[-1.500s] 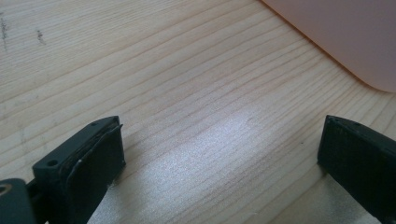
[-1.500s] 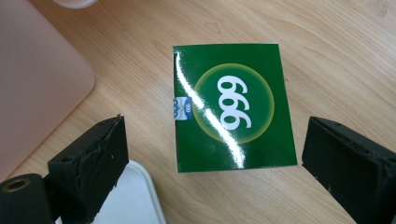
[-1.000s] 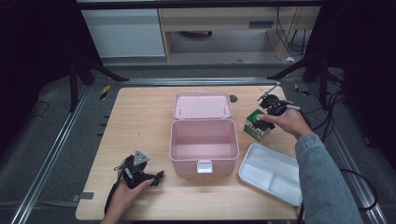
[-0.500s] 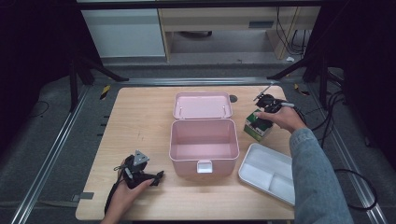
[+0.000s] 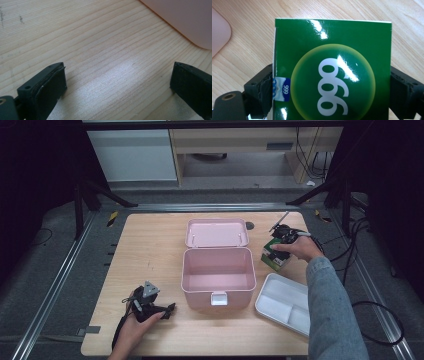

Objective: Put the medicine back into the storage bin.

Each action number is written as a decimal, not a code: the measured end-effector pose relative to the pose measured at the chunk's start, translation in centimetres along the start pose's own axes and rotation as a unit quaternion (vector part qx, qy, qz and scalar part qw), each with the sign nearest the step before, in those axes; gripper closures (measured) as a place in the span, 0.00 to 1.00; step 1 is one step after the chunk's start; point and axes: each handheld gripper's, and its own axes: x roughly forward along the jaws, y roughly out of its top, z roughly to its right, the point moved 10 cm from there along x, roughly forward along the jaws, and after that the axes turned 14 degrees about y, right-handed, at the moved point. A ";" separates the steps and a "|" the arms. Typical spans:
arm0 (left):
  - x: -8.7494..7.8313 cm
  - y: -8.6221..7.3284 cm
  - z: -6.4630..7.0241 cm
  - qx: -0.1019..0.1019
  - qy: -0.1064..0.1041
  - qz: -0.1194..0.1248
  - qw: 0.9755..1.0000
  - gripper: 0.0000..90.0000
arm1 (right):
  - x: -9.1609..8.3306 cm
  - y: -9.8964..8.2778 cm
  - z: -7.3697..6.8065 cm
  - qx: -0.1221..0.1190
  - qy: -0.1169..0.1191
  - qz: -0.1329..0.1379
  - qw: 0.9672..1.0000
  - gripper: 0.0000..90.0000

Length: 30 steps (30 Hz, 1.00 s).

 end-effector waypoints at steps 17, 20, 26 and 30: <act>0.0 0.0 0.0 0.000 0.000 0.000 1.000 0.00 | -1.0 -0.4 -0.7 -0.014 -0.001 0.002 1.000 0.18; 0.0 0.0 0.0 0.000 0.000 0.000 1.000 0.00 | -2.3 -0.3 -1.5 -0.025 -0.004 0.013 1.000 0.18; 0.0 0.0 0.0 -0.001 0.000 0.000 1.000 0.00 | -5.1 0.1 -3.6 -0.049 -0.011 0.035 0.998 0.18; 0.0 0.0 0.0 -0.001 0.000 -0.001 1.000 0.00 | -7.2 0.4 -5.0 -0.066 -0.021 0.045 0.997 0.19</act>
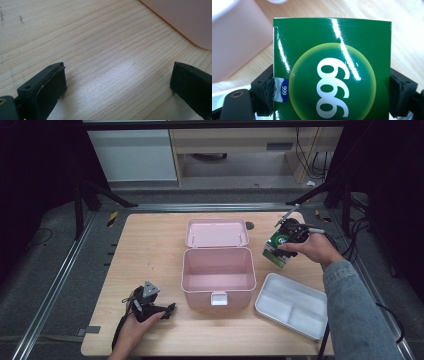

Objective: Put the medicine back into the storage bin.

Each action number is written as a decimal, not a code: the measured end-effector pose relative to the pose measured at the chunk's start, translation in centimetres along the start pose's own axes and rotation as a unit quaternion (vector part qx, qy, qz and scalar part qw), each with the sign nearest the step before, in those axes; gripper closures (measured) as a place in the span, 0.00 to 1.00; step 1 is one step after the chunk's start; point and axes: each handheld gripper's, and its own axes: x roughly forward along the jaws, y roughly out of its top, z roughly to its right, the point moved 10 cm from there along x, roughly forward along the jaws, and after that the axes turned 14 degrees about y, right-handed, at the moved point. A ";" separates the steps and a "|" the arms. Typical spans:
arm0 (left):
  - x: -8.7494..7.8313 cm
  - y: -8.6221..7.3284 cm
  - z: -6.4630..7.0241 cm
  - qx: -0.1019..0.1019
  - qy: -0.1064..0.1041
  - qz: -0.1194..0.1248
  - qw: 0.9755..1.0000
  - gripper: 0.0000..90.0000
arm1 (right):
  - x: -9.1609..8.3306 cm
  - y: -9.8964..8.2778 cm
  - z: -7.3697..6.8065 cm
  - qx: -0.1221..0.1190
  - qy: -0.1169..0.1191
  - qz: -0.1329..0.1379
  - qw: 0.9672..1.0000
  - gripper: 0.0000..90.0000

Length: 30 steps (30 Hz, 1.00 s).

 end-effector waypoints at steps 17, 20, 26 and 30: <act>0.0 0.0 0.0 0.000 0.001 -0.001 1.000 0.00 | -6.9 3.7 -4.7 -0.076 -0.020 0.012 0.997 0.19; 0.0 0.0 0.0 0.000 0.001 -0.001 1.000 0.00 | -7.7 4.7 -5.8 -0.089 -0.018 0.016 0.996 0.19; 0.0 0.0 0.0 0.000 0.001 -0.001 1.000 0.00 | -8.3 6.3 -7.4 -0.114 -0.015 0.019 0.993 0.19; 0.0 0.0 0.0 0.000 0.001 -0.001 1.000 0.00 | -7.9 7.3 -8.6 -0.130 -0.009 0.017 0.991 0.19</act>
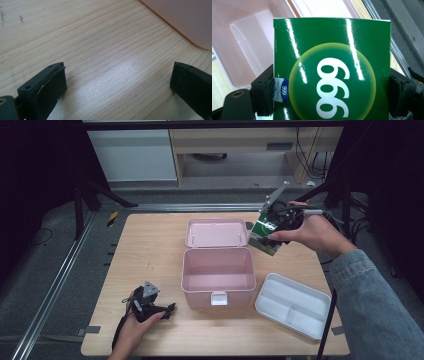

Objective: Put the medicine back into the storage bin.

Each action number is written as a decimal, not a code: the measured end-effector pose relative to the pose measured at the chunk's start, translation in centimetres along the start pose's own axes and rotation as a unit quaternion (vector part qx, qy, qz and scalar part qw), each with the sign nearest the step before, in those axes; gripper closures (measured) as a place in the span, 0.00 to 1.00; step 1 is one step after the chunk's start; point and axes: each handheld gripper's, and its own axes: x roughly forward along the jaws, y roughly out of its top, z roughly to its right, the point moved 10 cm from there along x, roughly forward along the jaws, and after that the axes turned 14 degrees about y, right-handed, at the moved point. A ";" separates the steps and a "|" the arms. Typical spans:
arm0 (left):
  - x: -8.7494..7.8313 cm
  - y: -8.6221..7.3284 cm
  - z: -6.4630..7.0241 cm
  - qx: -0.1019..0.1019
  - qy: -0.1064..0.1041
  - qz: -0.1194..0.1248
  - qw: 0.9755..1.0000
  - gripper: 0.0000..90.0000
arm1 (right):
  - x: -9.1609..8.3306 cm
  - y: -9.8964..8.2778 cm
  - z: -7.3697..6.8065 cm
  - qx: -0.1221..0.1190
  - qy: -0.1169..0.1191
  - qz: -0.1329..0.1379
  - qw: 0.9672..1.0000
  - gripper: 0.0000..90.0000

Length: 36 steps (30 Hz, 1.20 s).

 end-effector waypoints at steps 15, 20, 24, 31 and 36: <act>0.0 0.0 0.0 0.000 0.000 0.000 1.000 0.00 | 2.9 4.9 -3.3 -0.057 0.037 -0.001 0.998 0.19; 0.0 0.0 0.0 0.000 0.000 0.000 1.000 0.00 | 4.0 6.0 -4.4 -0.079 0.045 -0.007 0.996 0.19; 0.0 0.0 0.0 0.000 0.000 0.000 1.000 0.00 | 4.7 7.0 -5.1 -0.092 0.053 -0.004 0.994 0.19; 0.0 0.0 0.0 0.000 -0.001 0.000 1.000 0.00 | 6.6 8.4 -6.5 -0.118 0.069 -0.010 0.991 0.19; 0.0 0.0 0.0 0.000 -0.001 0.000 1.000 0.00 | 7.8 9.1 -7.4 -0.127 0.084 -0.007 0.988 0.19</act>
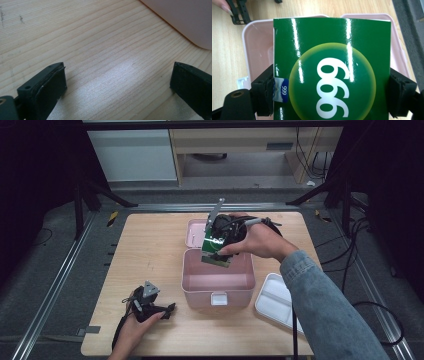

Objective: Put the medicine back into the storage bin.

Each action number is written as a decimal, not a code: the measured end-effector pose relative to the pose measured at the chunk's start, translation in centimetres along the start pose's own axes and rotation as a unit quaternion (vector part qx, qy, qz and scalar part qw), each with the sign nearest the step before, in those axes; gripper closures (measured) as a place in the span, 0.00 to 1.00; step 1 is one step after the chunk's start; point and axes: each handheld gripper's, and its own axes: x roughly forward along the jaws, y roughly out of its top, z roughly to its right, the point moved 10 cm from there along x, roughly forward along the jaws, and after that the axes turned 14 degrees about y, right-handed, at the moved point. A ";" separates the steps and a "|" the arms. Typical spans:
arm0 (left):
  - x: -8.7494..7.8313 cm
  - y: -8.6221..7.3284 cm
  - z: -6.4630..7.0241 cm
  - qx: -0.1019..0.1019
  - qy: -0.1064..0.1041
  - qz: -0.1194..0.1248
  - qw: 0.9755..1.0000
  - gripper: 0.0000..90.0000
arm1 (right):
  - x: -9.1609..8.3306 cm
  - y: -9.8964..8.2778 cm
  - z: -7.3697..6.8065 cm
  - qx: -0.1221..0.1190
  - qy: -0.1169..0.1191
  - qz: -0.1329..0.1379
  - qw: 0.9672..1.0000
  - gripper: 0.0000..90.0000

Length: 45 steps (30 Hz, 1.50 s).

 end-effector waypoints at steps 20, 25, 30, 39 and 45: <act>0.0 0.0 0.0 0.001 0.001 0.001 1.000 0.00 | 4.9 1.2 -1.1 -0.030 0.040 -0.021 0.999 0.19; 0.0 0.0 0.0 0.001 0.001 0.001 1.000 0.00 | 5.9 1.5 -1.3 -0.033 0.051 -0.028 0.998 0.19; 0.0 0.0 0.0 0.000 0.000 0.001 1.000 0.00 | 7.1 1.6 -1.3 -0.040 0.061 -0.042 0.996 0.19; 0.0 0.0 0.0 0.000 0.000 0.001 1.000 0.00 | 7.9 1.7 -1.4 -0.045 0.071 -0.050 0.995 0.19; 0.0 0.0 0.0 0.001 0.000 0.002 1.000 0.00 | 8.5 1.8 -1.5 -0.048 0.074 -0.056 0.995 0.19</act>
